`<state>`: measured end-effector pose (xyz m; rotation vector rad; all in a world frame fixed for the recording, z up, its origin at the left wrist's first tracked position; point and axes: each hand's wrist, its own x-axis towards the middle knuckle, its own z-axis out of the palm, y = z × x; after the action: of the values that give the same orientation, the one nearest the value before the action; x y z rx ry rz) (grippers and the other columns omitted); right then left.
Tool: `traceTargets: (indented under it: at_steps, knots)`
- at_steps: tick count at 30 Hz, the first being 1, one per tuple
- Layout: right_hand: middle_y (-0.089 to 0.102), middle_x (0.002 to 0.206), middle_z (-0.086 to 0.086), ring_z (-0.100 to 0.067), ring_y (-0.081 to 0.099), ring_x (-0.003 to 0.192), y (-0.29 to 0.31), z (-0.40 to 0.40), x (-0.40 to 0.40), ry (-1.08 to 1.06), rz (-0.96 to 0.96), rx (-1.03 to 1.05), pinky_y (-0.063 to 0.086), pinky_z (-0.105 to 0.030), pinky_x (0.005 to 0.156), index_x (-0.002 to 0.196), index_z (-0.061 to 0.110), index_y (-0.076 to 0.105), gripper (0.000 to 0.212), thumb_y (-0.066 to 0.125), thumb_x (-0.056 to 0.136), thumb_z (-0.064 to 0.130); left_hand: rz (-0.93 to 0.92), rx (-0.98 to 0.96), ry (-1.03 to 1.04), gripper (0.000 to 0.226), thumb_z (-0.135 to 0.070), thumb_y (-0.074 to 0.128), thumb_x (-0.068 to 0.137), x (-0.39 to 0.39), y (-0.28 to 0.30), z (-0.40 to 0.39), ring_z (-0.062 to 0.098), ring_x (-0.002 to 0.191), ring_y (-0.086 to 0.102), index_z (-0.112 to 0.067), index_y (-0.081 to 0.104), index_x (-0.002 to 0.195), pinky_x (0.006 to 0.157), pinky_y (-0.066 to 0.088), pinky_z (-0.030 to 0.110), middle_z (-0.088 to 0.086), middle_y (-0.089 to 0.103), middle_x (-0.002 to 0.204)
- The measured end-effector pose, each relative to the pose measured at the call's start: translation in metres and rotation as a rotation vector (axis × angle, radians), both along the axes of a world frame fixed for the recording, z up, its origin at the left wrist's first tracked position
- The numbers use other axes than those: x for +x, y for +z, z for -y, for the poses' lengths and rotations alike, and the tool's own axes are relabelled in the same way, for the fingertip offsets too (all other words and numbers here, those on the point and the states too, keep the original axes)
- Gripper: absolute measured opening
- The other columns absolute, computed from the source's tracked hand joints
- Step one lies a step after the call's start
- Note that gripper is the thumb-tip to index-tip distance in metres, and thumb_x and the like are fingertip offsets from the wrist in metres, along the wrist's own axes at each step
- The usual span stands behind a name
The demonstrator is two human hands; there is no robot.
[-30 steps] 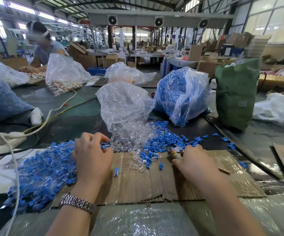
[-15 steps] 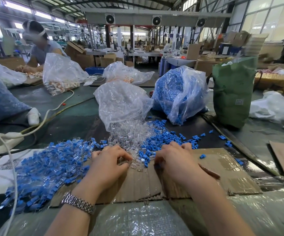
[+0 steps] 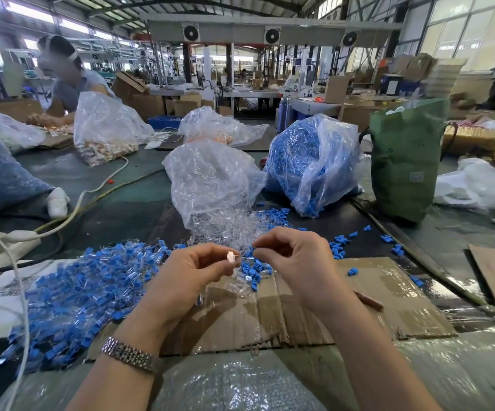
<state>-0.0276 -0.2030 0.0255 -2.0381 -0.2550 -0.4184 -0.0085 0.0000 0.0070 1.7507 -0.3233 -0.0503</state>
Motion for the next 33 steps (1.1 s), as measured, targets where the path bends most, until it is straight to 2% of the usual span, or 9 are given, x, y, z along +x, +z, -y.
traceTargets:
  at_steps: [5, 13, 17, 19, 21, 24, 29, 31, 33]
  knots:
    - [0.071, 0.086, 0.013, 0.000, 0.063, 0.084, 0.002, -0.013, -0.003, 0.013, 0.031, -0.122, 0.047, -0.012, 0.076, 0.094, 0.026, 0.076, 0.008, 0.072, 0.093, 0.019, -0.014, -0.081, -0.026, 0.022, -0.026, 0.078, 0.074, 0.000, 0.001, 0.000, 0.015, 0.092, 0.075, -0.028, 0.081, 0.096, 0.082, 0.056, 0.016, 0.002, 0.080, 0.095]
    - [0.070, 0.091, 0.011, -0.004, 0.064, 0.087, 0.002, -0.020, -0.006, 0.034, 0.033, -0.176, 0.053, -0.026, 0.082, 0.096, 0.029, 0.074, 0.013, 0.071, 0.093, 0.017, -0.024, -0.090, -0.039, 0.024, -0.026, 0.078, 0.075, -0.001, 0.003, -0.001, 0.015, 0.093, 0.075, -0.024, 0.081, 0.099, 0.082, 0.056, 0.016, 0.003, 0.080, 0.096]
    - [0.067, 0.088, 0.014, 0.002, 0.062, 0.086, 0.003, -0.011, -0.005, -0.026, -0.023, -0.153, 0.047, -0.011, 0.076, 0.111, 0.031, 0.066, 0.020, 0.071, 0.092, 0.031, -0.040, -0.093, -0.025, 0.023, -0.027, 0.078, 0.078, -0.003, 0.004, 0.000, 0.015, 0.096, 0.075, -0.028, 0.081, 0.100, 0.089, 0.054, 0.027, 0.001, 0.080, 0.098]
    - [0.063, 0.100, 0.013, -0.002, 0.058, 0.095, 0.004, 0.003, -0.004, -0.175, -0.099, -0.281, 0.046, -0.016, 0.083, 0.119, 0.027, 0.062, 0.028, 0.067, 0.094, 0.039, -0.050, -0.116, -0.010, 0.023, -0.028, 0.079, 0.076, -0.003, 0.003, 0.000, 0.016, 0.095, 0.075, -0.028, 0.081, 0.099, 0.093, 0.053, 0.029, 0.003, 0.080, 0.096]
    - [0.055, 0.121, 0.001, -0.019, 0.050, 0.117, 0.001, 0.018, -0.005, -0.357, -0.298, -0.589, 0.044, -0.035, 0.101, 0.128, 0.021, 0.056, 0.046, 0.062, 0.094, 0.051, -0.054, -0.123, -0.010, 0.025, -0.030, 0.079, 0.074, -0.002, 0.002, 0.000, 0.017, 0.094, 0.075, -0.028, 0.081, 0.098, 0.093, 0.053, 0.028, 0.004, 0.080, 0.096]
    - [0.051, 0.131, -0.008, -0.028, 0.048, 0.125, -0.004, 0.029, -0.008, -0.451, -0.598, -0.886, 0.040, -0.046, 0.102, 0.127, 0.018, 0.054, 0.057, 0.061, 0.090, 0.061, -0.055, -0.136, -0.017, 0.026, -0.031, 0.079, 0.074, -0.001, 0.001, -0.001, 0.017, 0.094, 0.075, -0.030, 0.080, 0.100, 0.091, 0.053, 0.027, 0.004, 0.080, 0.097]
    - [0.055, 0.101, -0.003, -0.024, 0.058, 0.095, -0.005, 0.027, -0.009, -0.391, -0.531, -0.919, 0.044, -0.037, 0.079, 0.090, 0.020, 0.052, 0.020, 0.054, 0.095, 0.039, -0.057, -0.178, 0.009, 0.024, -0.027, 0.077, 0.076, 0.000, 0.000, -0.003, 0.016, 0.092, 0.074, -0.030, 0.081, 0.099, 0.078, 0.056, 0.020, 0.004, 0.079, 0.099]
    - [0.057, 0.079, -0.002, -0.019, 0.056, 0.070, -0.002, 0.025, -0.008, -0.317, -0.522, -0.723, 0.040, -0.032, 0.058, 0.078, 0.017, 0.054, 0.023, 0.053, 0.094, 0.034, -0.075, -0.218, 0.030, 0.024, -0.026, 0.077, 0.075, 0.001, 0.000, -0.004, 0.016, 0.090, 0.074, -0.025, 0.081, 0.099, 0.076, 0.057, 0.021, 0.005, 0.079, 0.099]
    - [0.055, 0.063, 0.001, -0.016, 0.050, 0.053, 0.007, 0.020, -0.011, -0.195, -0.542, -0.478, 0.038, -0.029, 0.048, 0.070, 0.018, 0.055, 0.025, 0.055, 0.094, 0.028, -0.116, -0.285, 0.048, 0.024, -0.023, 0.077, 0.075, 0.003, 0.000, -0.005, 0.019, 0.091, 0.074, -0.020, 0.081, 0.099, 0.080, 0.056, 0.026, 0.008, 0.079, 0.102]
